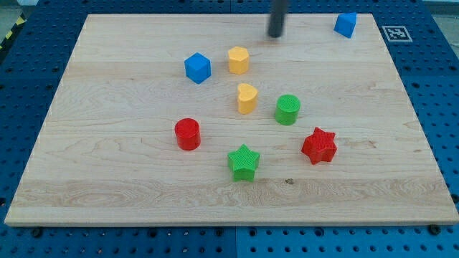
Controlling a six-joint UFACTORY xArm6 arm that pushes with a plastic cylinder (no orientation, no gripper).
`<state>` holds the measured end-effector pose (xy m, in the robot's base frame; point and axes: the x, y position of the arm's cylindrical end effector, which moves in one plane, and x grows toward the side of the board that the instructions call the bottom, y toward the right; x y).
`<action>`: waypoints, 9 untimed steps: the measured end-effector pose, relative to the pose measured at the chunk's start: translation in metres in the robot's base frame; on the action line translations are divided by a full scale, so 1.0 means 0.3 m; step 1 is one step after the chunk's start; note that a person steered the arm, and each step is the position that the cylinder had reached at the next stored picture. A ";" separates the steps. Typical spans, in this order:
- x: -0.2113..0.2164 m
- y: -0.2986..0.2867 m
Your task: Move the blue cube and yellow hexagon diagonal to each other
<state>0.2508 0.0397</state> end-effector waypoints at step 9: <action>0.325 -0.198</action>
<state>0.3483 -0.0198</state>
